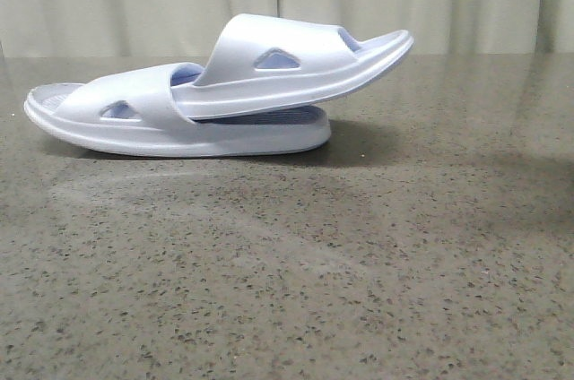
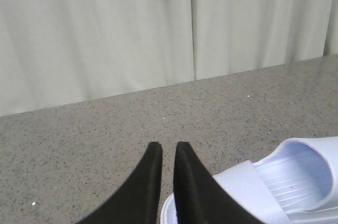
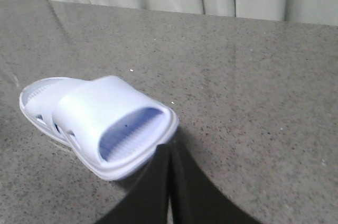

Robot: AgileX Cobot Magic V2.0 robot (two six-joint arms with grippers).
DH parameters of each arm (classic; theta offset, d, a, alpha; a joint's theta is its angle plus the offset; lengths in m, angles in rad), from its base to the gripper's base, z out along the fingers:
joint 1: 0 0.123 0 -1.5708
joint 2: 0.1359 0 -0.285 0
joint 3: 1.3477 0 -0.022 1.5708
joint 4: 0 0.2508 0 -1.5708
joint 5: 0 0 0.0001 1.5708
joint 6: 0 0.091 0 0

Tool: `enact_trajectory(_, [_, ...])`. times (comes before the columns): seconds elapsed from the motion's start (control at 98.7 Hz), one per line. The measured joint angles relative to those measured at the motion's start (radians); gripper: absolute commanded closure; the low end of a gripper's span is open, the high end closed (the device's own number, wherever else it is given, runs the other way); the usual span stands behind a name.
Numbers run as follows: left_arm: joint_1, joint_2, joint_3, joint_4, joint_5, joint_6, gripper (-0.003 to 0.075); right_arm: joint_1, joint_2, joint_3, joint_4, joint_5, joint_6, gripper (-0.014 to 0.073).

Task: Insert blue slippers together front up

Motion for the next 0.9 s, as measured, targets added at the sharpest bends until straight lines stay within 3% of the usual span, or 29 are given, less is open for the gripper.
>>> enact_trajectory(0.334, [-0.208,-0.213,0.273,-0.076,-0.237,0.000,0.0705,0.004,-0.261,0.275,0.101,-0.077,-0.060,0.0678])
enact_trajectory(0.628, [-0.436,-0.272,0.350,-0.099,-0.420,0.000,0.0705,0.004,-0.372,0.355,0.145,-0.089,-0.079,0.0679])
enact_trajectory(0.902, [-0.473,-0.272,0.350,-0.123,-0.454,-0.002,0.0705,0.004,-0.372,0.355,0.150,-0.074,-0.083,0.0679])
